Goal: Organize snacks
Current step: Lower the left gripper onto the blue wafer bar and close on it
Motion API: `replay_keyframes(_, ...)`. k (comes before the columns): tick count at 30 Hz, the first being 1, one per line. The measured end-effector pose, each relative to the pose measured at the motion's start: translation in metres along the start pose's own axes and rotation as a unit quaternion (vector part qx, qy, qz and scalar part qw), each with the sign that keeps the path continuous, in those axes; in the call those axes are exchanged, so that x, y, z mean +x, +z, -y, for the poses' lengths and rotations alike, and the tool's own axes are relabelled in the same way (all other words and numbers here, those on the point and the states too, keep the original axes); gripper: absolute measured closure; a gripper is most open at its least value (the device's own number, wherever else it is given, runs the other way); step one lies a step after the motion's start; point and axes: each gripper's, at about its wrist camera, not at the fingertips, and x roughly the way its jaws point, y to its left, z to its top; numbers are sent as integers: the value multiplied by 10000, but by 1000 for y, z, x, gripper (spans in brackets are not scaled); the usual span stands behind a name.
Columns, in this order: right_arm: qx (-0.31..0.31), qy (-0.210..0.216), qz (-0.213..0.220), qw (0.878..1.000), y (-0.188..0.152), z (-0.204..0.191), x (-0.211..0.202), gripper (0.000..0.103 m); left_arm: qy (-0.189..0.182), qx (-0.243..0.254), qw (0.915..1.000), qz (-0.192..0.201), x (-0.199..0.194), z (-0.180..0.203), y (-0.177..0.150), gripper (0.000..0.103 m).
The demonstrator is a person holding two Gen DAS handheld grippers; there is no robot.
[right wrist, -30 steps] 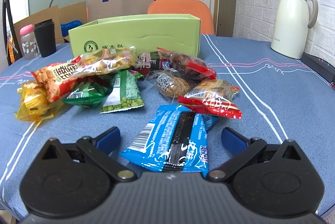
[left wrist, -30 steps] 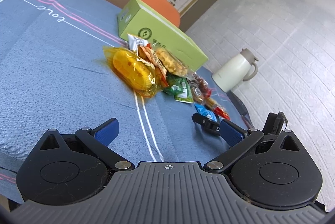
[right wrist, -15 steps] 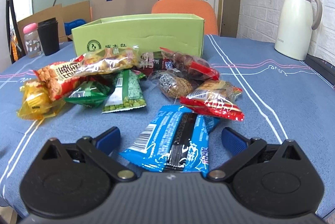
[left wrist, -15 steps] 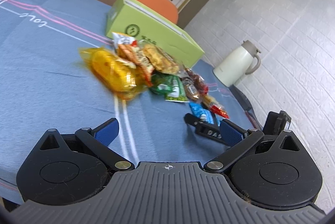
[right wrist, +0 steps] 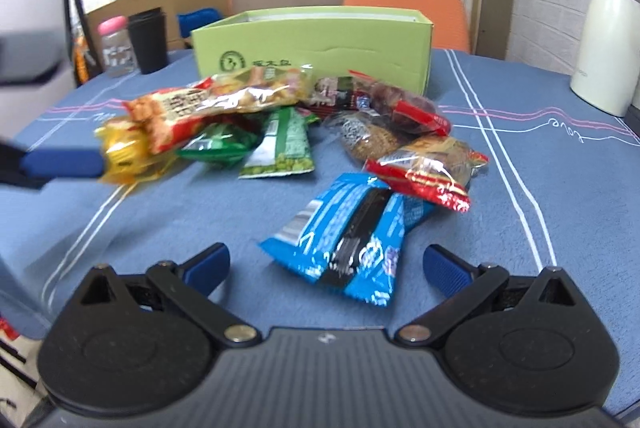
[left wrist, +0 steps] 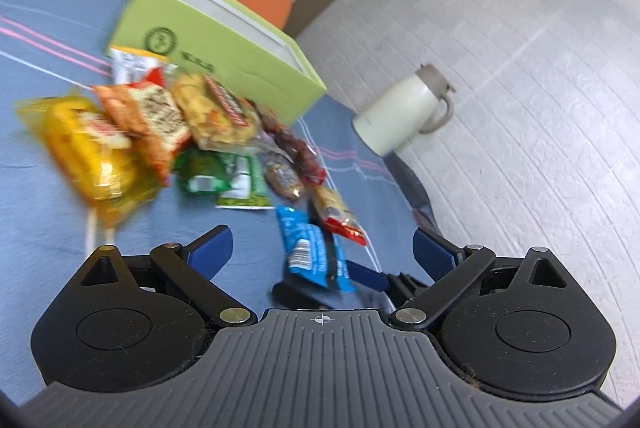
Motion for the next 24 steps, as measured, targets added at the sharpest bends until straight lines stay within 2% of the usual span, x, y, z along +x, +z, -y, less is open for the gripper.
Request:
replay_keyframes(4,90,166,220,9996,-1,10,-14,1,-28,293,9987,-413,35,18,3,21)
replay_keyframes(9,125,266,312,9991,0,19,-14,1,240,709,9925,-970,82,33,6,30)
replay_keyframes(15,151,404,323,9985,2,25,-5,4,501,941,9856,-1311,115,34,8,31)
replay_keyframes(16,132,404,315,9986,2,25,-3,8,523,946,9849,-1353,120,34,9,31)
replay_keyframes(17,112,421,318,9985,2,24,-2,36,533,961,9842,-1389,125,34,8,32)
replay_keyframes(18,133,502,341,9981,2,25,-2,39,551,974,9833,-1433,131,34,8,35)
replay_keyframes(20,194,650,332,9971,2,26,-1,36,607,979,9810,-1564,141,34,7,40)
replay_keyframes(24,191,582,392,9974,1,25,0,32,765,1151,9778,-1576,146,37,4,51)
